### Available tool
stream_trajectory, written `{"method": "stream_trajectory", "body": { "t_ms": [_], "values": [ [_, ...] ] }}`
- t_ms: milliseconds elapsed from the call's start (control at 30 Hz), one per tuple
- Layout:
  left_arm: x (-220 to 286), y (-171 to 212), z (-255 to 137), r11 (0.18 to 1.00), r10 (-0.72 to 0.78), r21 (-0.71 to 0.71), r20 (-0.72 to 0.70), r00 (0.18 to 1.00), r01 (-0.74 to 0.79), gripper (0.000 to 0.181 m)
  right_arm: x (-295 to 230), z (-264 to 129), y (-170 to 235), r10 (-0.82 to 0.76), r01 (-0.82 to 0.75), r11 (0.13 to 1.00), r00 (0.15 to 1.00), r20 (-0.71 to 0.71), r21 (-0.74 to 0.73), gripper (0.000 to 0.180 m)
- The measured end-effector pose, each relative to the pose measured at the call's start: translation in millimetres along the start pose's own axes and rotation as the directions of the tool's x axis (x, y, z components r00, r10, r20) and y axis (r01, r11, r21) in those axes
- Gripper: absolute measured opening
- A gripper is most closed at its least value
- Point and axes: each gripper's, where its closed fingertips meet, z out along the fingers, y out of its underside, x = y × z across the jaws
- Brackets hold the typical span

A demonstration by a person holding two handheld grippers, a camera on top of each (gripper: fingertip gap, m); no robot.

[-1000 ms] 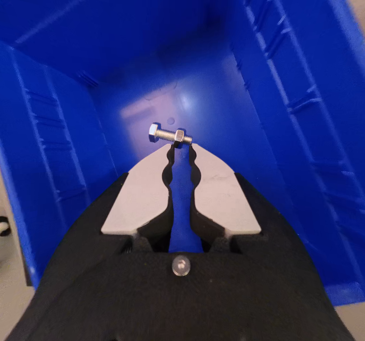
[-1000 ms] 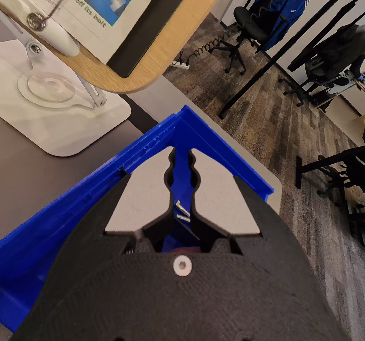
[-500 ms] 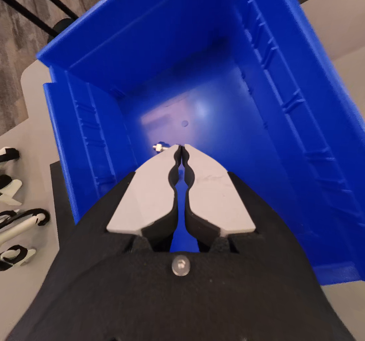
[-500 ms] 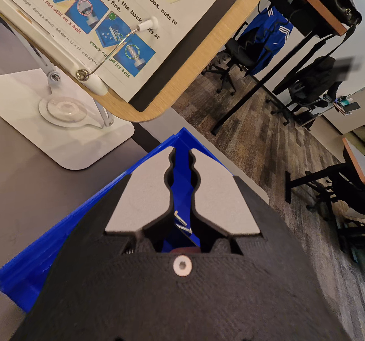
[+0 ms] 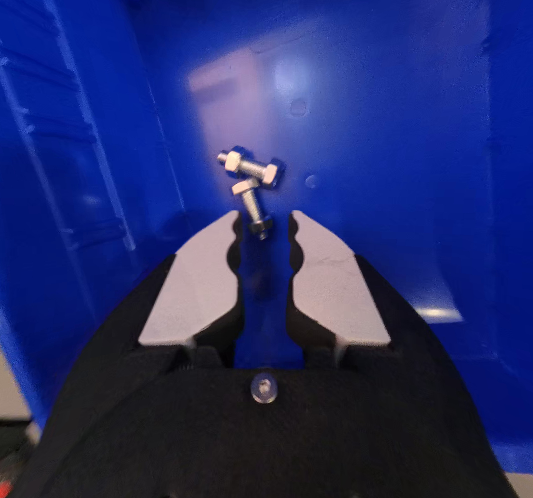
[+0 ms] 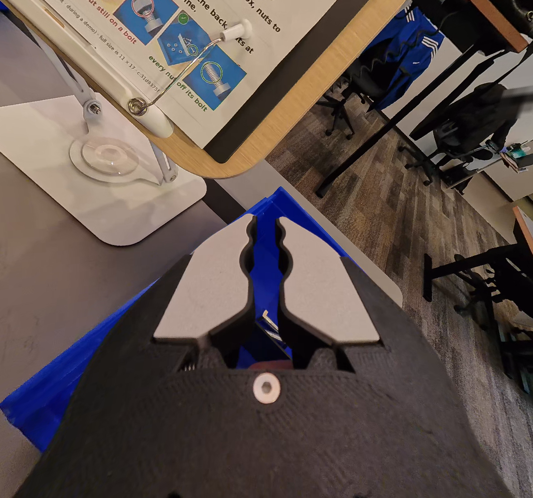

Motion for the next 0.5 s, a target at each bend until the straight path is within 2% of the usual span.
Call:
{"method": "stream_trajectory", "body": {
  "t_ms": [100, 400, 500],
  "values": [
    [-2.6, -1.7, 2.4, 1.0, -0.021, 0.02, -0.018, 1.0, 0.021, 0.018, -1.1, 0.2, -0.7, -0.001, 0.001, 1.0, 1.0, 0.003, 0.002, 0.012],
    [-7.5, -3.2, 3.1, 0.999, 0.021, 0.049, 0.017, 1.0, -0.022, 0.016, -1.7, -0.1, -1.5, -0.004, 0.004, 1.0, 1.0, -0.001, 0.005, 0.012],
    [-8.6, -9.9, -3.4, 0.994, 0.023, 0.102, 0.026, 0.999, -0.026, 0.016, -0.4, -1.6, -3.1, -0.005, 0.005, 1.0, 1.0, -0.008, 0.012, 0.012]
  ]
}}
